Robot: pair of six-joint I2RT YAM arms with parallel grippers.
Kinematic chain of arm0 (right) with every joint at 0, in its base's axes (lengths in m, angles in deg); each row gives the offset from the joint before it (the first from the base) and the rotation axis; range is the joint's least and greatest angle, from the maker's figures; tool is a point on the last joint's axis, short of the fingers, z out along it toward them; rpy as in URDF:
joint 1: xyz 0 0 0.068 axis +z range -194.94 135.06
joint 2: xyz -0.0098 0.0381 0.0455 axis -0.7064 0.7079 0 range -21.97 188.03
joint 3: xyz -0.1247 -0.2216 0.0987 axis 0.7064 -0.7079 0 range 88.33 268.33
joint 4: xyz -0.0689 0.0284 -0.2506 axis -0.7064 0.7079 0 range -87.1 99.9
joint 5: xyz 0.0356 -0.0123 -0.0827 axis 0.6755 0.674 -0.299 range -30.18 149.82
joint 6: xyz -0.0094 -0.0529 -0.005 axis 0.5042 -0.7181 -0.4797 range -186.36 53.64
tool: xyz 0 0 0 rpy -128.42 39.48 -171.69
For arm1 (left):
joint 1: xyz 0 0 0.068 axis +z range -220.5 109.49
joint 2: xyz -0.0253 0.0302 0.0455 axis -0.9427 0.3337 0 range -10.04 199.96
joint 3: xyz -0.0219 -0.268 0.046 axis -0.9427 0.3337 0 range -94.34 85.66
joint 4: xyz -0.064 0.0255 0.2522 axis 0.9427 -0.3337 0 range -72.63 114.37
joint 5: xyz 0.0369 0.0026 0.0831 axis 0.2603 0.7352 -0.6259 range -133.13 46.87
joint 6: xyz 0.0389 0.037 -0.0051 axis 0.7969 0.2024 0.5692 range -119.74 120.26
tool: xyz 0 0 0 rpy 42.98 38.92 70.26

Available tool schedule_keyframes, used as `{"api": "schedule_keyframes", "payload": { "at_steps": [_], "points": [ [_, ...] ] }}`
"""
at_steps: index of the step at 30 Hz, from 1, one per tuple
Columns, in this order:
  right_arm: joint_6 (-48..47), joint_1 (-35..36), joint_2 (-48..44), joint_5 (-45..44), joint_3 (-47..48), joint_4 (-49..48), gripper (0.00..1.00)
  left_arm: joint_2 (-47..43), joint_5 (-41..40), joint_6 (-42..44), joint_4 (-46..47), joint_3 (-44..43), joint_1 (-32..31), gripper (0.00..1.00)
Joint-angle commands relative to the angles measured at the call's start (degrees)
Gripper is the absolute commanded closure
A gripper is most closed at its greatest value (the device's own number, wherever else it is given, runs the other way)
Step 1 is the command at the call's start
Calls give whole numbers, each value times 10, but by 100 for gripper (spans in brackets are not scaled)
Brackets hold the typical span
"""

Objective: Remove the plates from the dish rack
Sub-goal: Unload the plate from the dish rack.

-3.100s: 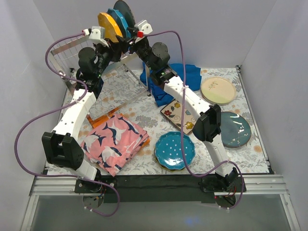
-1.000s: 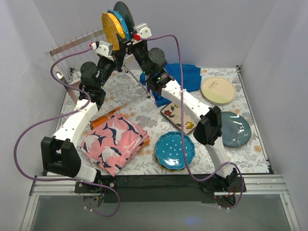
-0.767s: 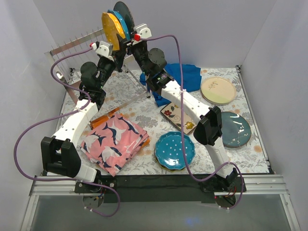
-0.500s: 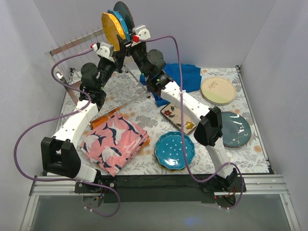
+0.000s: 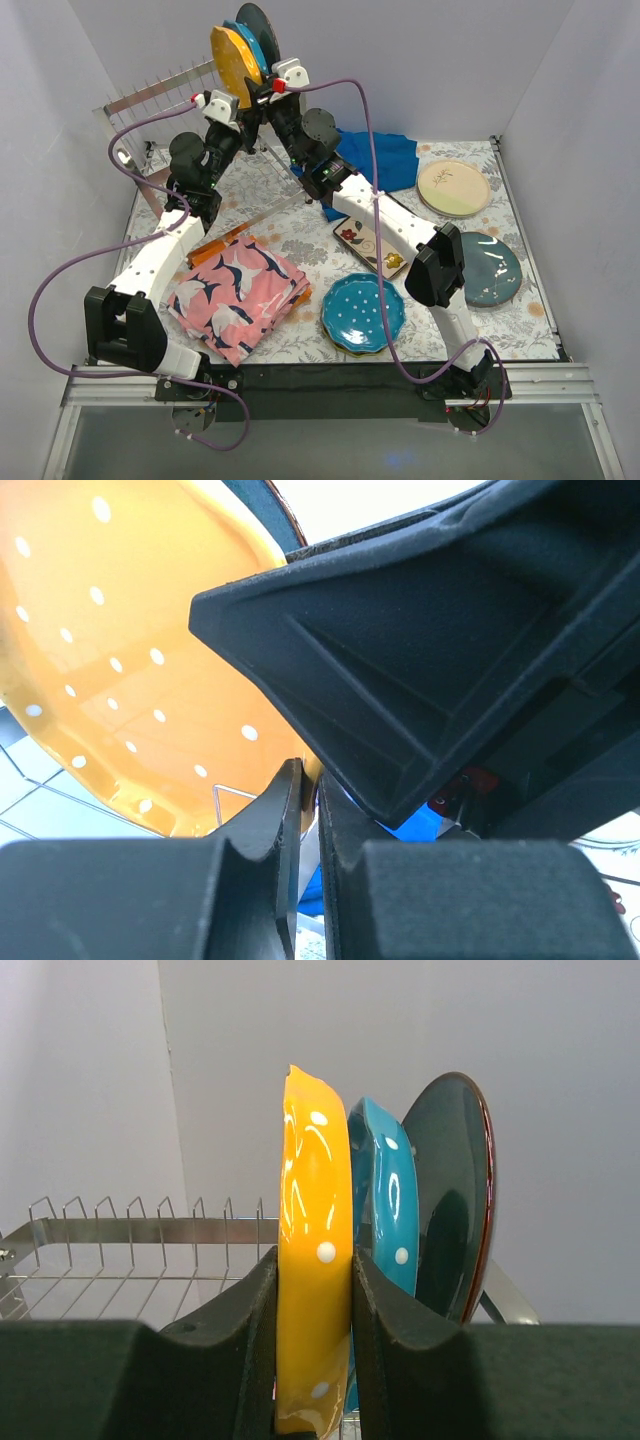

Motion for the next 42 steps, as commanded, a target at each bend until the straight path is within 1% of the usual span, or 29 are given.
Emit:
{"api": "schedule_keyframes", "payload": {
  "at_steps": [1,4,5,6,10,14,16,19,22,24,26,27,29,30,31,34,36,37,38,42],
  "points": [
    [-6,-1,7,-29,-22,54,98,-57,28,-18,0,-4,-18,100],
    [-6,-1,5,-41,-27,47,99,-60,20,-19,-3,-8,-18,100],
    [-6,-1,3,-43,-29,45,99,-61,18,-19,-6,-9,-18,97],
    [-7,-1,2,-46,-31,43,99,-62,15,-18,-14,-11,-19,88],
    [-10,-1,0,-51,-35,34,99,-70,-29,-25,-30,-26,-18,72],
    [-11,-1,-1,-53,-37,31,99,-85,-50,-33,-32,-30,-17,64],
    [-11,-1,-3,-52,-41,29,99,-88,-55,-43,-46,-39,-17,63],
    [-14,-1,-8,-45,-49,21,99,-90,-101,-70,-68,-64,-17,61],
    [-17,-1,-10,-40,-56,13,99,-89,-139,-117,-86,-95,-16,60],
    [-21,-1,-13,-32,-63,9,99,-88,-161,-159,-87,-118,-16,57],
    [-23,-1,-18,-30,-70,2,99,-75,-161,-205,-92,-142,-15,56],
    [-24,-1,-21,-29,-74,-2,99,-64,-177,-221,-109,-178,-14,56],
    [-30,-1,-29,-28,-88,-12,99,-29,-169,-243,-127,-216,-12,56],
    [-31,-1,-30,-26,-92,-15,99,-17,-153,-257,-152,-240,-12,57],
    [-31,-1,-31,-25,-97,-20,99,-5,-151,-263,-167,-281,-13,57],
    [-29,-1,-33,-16,-100,-24,99,31,-158,-269,-192,-324,-13,57],
    [-27,1,-32,-10,-99,-24,99,45,-161,-266,-191,-329,-12,57],
    [-28,1,-33,-10,-99,-25,99,49,-185,-260,-192,-332,-12,57],
    [-31,2,-32,-10,-99,-25,99,55,-189,-258,-197,-344,-12,57],
    [-32,3,-32,-14,-100,-27,99,82,-199,-258,-229,-373,-12,57]
  ]
}}
